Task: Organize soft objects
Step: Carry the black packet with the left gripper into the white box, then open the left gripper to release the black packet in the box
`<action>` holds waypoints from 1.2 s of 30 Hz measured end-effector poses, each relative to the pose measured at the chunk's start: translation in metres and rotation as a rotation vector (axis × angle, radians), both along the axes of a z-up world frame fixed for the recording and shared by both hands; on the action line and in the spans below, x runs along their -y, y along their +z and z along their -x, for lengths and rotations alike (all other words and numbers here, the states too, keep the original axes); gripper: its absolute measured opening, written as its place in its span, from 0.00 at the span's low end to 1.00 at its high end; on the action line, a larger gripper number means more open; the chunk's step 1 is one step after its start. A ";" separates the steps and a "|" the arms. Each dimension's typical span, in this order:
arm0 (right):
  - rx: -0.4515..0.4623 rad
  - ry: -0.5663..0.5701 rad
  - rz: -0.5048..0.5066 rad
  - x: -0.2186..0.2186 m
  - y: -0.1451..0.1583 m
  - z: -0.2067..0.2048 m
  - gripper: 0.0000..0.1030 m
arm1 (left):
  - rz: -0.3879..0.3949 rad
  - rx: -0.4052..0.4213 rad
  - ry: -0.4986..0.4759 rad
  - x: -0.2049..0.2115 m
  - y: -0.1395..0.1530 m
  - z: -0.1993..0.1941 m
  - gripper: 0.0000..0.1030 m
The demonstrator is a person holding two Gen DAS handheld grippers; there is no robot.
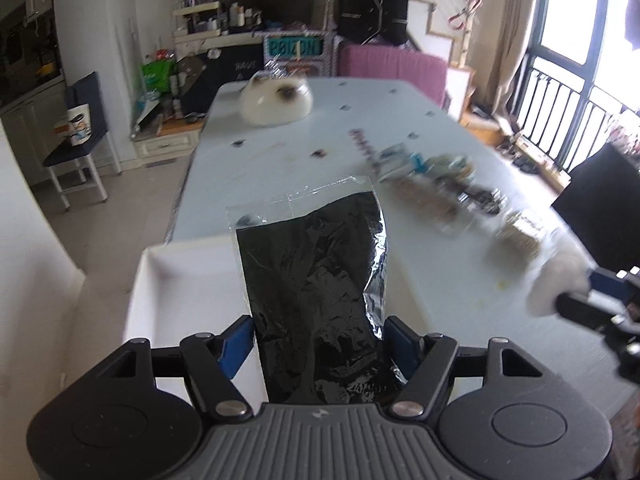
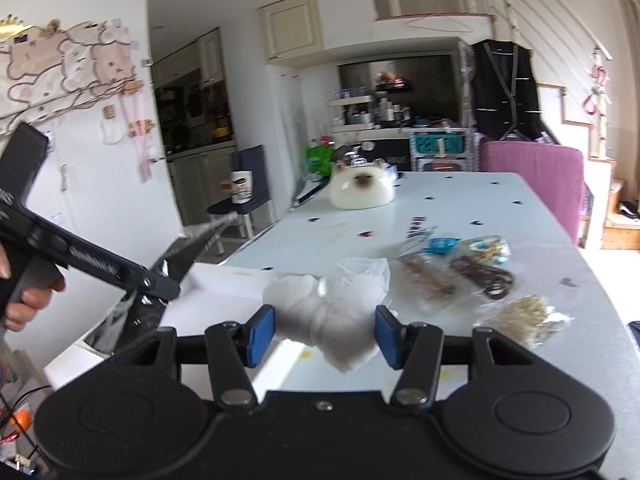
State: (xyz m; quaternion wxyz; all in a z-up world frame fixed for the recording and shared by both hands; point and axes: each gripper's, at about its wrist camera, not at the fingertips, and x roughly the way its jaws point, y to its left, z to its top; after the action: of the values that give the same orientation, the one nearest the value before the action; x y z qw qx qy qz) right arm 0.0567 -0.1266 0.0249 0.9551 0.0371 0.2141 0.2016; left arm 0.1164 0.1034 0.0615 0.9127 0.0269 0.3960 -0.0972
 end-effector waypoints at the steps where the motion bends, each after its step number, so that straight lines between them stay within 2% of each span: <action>1: -0.005 0.015 -0.003 -0.005 0.000 0.001 0.53 | -0.011 -0.008 0.006 -0.007 -0.004 0.002 0.69; 5: -0.030 0.093 -0.014 -0.024 -0.004 0.002 0.53 | -0.062 -0.036 0.024 -0.028 -0.021 0.007 0.69; 10: -0.077 0.182 -0.026 -0.049 -0.012 0.003 0.54 | -0.180 -0.045 0.024 -0.045 -0.043 0.013 0.69; 15: -0.116 0.257 -0.009 -0.072 -0.020 0.010 0.54 | -0.210 -0.102 0.021 -0.061 -0.064 0.015 0.70; 20: -0.164 0.317 -0.001 -0.088 -0.028 0.015 0.54 | -0.283 -0.125 -0.006 -0.069 -0.079 0.019 0.70; 24: -0.192 0.344 0.019 -0.098 -0.032 0.019 0.54 | -0.309 -0.162 -0.004 -0.075 -0.088 0.021 0.70; 28: -0.206 0.352 0.042 -0.104 -0.034 0.021 0.54 | -0.329 -0.164 -0.006 -0.079 -0.094 0.026 0.76; 30: -0.216 0.351 0.043 -0.104 -0.035 0.021 0.54 | -0.344 -0.156 -0.021 -0.079 -0.094 0.030 0.81; 32: -0.226 0.352 0.046 -0.103 -0.036 0.020 0.54 | -0.332 -0.160 -0.033 -0.079 -0.094 0.032 0.91; 36: -0.247 0.358 0.059 -0.104 -0.037 0.022 0.56 | -0.324 -0.162 -0.057 -0.073 -0.095 0.037 0.94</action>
State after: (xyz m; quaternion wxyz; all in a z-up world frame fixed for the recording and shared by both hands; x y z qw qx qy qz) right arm 0.0347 -0.0230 -0.0118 0.8713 -0.0049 0.3383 0.3555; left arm 0.0796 0.1760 -0.0333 0.8585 0.1766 0.4778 -0.0597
